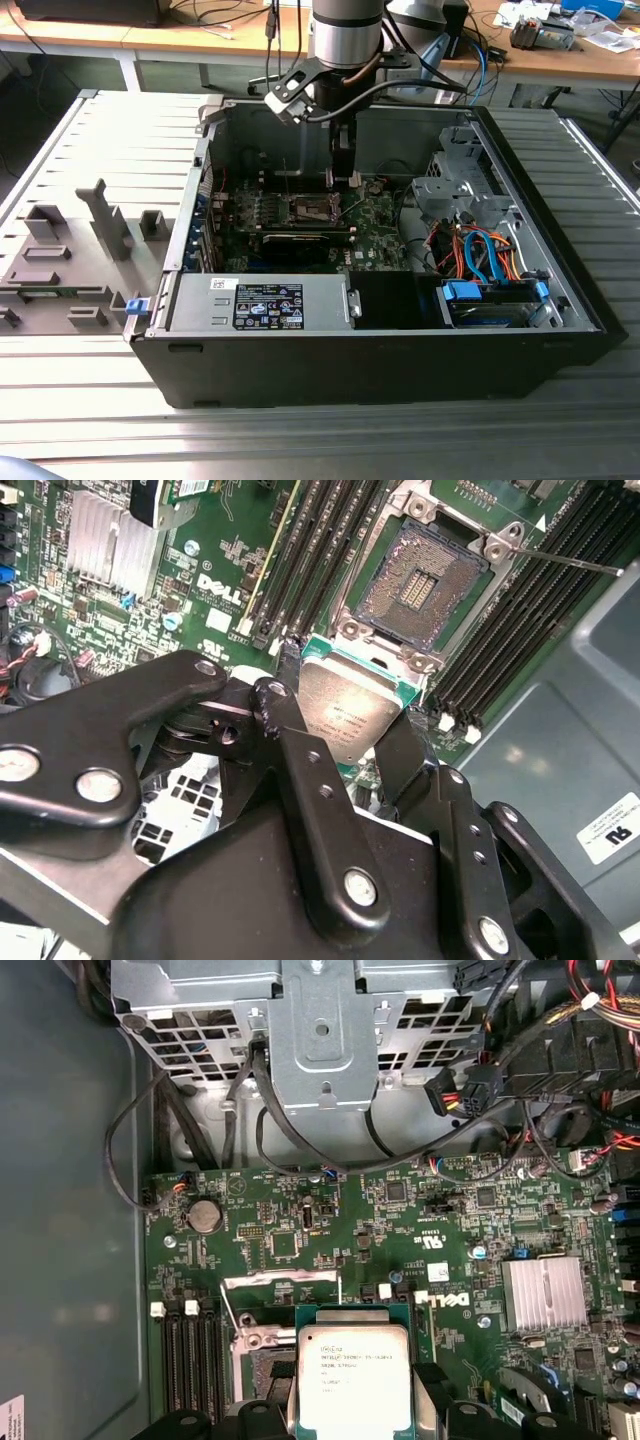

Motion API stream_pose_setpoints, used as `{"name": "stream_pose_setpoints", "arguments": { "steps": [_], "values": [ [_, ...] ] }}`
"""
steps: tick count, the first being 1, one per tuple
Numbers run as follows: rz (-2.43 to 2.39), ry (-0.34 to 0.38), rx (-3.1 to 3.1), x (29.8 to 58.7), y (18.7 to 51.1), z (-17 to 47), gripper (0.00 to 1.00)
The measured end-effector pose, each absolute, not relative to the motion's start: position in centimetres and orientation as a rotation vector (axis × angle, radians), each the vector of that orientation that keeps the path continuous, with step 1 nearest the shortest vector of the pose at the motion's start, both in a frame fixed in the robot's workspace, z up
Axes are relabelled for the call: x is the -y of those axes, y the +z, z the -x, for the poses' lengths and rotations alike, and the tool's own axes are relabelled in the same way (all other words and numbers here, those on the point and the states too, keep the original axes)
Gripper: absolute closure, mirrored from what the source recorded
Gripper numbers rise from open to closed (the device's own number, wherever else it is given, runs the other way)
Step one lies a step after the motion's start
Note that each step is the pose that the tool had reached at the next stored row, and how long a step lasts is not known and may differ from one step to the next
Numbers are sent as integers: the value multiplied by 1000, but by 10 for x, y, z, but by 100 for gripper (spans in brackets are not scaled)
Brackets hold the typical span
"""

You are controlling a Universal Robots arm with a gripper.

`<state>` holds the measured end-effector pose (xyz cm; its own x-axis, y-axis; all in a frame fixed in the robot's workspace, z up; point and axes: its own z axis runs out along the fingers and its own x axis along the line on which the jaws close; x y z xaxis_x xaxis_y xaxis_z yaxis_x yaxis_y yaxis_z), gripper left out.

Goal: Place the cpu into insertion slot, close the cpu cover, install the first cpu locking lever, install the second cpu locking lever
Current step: 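Place the cpu into insertion slot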

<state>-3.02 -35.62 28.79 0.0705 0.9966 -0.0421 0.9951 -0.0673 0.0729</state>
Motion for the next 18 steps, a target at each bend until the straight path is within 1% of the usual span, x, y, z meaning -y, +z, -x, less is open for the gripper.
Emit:
{"name": "stream_pose_setpoints", "arguments": {
  "steps": [18],
  "values": [
    [-2266,20,-2048,356,288,30,46]
  ]
}}
